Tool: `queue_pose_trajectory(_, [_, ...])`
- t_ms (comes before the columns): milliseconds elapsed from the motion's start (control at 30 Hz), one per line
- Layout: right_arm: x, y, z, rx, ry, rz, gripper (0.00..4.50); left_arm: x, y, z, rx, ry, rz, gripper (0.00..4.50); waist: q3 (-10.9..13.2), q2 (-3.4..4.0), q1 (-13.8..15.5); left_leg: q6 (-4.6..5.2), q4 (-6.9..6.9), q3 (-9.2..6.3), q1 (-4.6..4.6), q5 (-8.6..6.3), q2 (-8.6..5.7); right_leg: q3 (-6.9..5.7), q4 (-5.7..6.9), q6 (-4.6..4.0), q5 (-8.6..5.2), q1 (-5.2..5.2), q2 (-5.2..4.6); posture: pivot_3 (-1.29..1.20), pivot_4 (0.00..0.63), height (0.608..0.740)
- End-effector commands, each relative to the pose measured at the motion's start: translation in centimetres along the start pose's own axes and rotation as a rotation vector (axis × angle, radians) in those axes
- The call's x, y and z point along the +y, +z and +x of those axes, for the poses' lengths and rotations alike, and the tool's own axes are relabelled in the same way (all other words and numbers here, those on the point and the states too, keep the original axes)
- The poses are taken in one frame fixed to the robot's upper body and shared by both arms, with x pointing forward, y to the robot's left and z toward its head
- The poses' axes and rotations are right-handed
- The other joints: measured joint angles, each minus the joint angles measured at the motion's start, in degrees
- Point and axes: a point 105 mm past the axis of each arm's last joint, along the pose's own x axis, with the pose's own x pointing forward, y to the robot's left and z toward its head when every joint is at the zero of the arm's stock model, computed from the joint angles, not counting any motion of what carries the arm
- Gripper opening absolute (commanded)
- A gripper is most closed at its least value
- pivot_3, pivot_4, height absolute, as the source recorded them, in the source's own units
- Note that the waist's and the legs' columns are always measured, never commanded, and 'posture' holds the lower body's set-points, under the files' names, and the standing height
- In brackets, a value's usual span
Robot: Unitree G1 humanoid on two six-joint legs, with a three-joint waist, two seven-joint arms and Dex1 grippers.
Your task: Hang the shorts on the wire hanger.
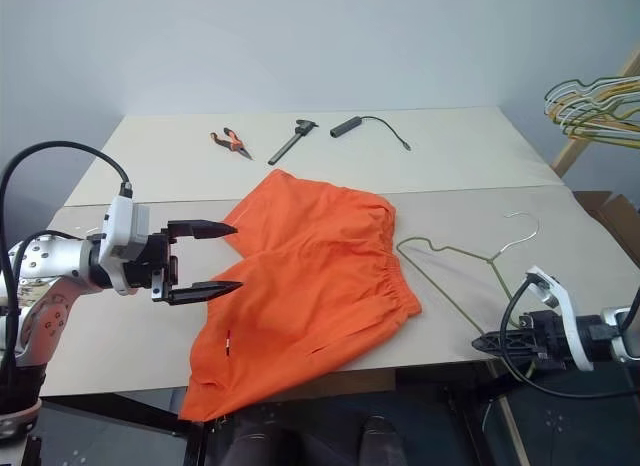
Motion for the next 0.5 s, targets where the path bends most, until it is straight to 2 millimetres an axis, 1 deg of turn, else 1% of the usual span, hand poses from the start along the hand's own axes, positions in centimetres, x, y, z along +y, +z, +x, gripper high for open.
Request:
queue_pose_trajectory(33, [1.2,-0.4,-0.5,0.042,0.065,0.011,0.00,-0.1,1.3,-0.3,-0.016,-0.010,0.052,4.48,0.07,-0.02,-0.01,0.00,0.00,0.00,-0.01,0.00,0.00,0.00,0.00,0.00,0.00,-0.01,0.00,-0.04,0.118,0.740])
queue_pose_trajectory(133, [1.4,-0.5,-0.7,0.051,0.094,0.032,0.00,-0.2,1.2,-0.3,-0.013,-0.017,0.049,4.48,0.20,-0.06,-0.05,0.00,0.00,0.00,-0.01,0.00,0.00,0.01,-0.01,0.00,0.00,-0.01,0.00,-0.04,0.122,0.740])
queue_pose_trajectory(367, [1.7,-0.1,-1.2,0.020,0.165,0.055,0.00,-0.3,1.1,-0.2,-0.015,-0.028,0.042,4.48,0.40,-0.08,0.02,0.00,0.01,0.00,-0.03,0.00,0.01,0.02,-0.01,0.00,0.01,-0.04,0.00,-0.04,0.126,0.740])
queue_pose_trajectory(500, [2.6,0.2,-1.0,0.019,0.223,0.034,0.00,-0.3,1.2,-0.2,-0.012,-0.031,0.045,4.48,0.42,-0.07,-0.01,0.00,0.00,0.01,-0.08,0.00,0.02,0.02,0.00,0.01,0.01,-0.11,0.00,-0.04,0.123,0.740])
